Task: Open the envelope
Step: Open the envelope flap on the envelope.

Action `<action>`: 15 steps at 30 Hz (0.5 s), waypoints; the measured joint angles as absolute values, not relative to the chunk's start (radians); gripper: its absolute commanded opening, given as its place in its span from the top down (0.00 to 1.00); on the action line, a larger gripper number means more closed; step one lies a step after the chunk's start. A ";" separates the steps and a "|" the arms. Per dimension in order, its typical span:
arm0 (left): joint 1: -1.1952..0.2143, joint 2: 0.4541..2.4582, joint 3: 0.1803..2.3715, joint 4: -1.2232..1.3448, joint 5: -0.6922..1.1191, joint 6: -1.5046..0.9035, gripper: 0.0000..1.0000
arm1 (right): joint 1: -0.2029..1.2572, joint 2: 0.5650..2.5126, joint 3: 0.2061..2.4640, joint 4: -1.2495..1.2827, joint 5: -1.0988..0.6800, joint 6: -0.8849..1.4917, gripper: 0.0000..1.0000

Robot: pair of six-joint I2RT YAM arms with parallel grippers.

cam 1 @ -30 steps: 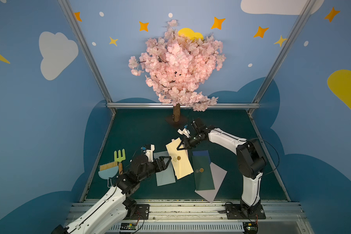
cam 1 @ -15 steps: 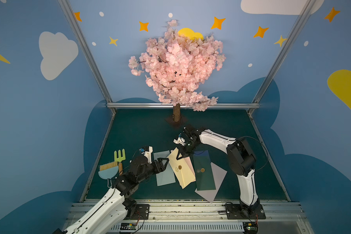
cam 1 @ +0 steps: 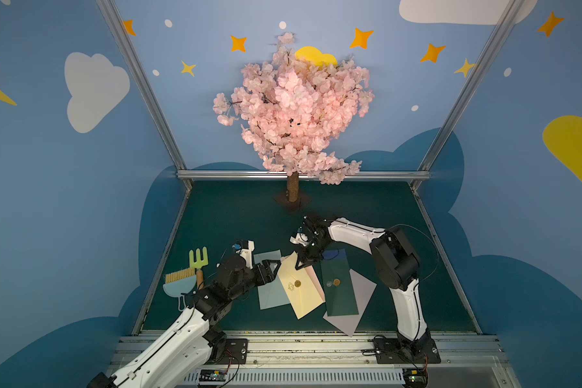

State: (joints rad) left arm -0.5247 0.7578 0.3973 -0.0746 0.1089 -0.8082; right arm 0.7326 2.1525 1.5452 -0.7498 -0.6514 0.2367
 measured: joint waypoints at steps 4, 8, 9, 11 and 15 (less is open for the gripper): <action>-0.515 0.863 0.431 -0.035 0.141 -0.797 0.19 | 0.733 2.144 1.495 -0.708 -0.665 0.250 1.00; -0.514 0.884 0.434 0.011 0.164 -0.797 0.20 | 0.733 2.122 1.476 -0.683 -0.685 0.259 1.00; -0.514 0.882 0.434 0.017 0.167 -0.797 0.20 | 0.733 2.122 1.476 -0.673 -0.698 0.265 1.00; -0.514 0.870 0.434 0.019 0.168 -0.797 0.20 | 0.733 2.122 1.468 -0.645 -0.726 0.276 1.00; -0.511 0.821 0.434 0.013 0.165 -0.796 0.20 | 0.737 2.120 1.415 -0.560 -0.792 0.318 1.00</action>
State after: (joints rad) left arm -0.5110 0.8207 0.4335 0.0128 0.1650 -0.7956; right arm 0.7372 2.1197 1.4155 -0.5602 -0.7921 0.3183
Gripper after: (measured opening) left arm 0.804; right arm 0.048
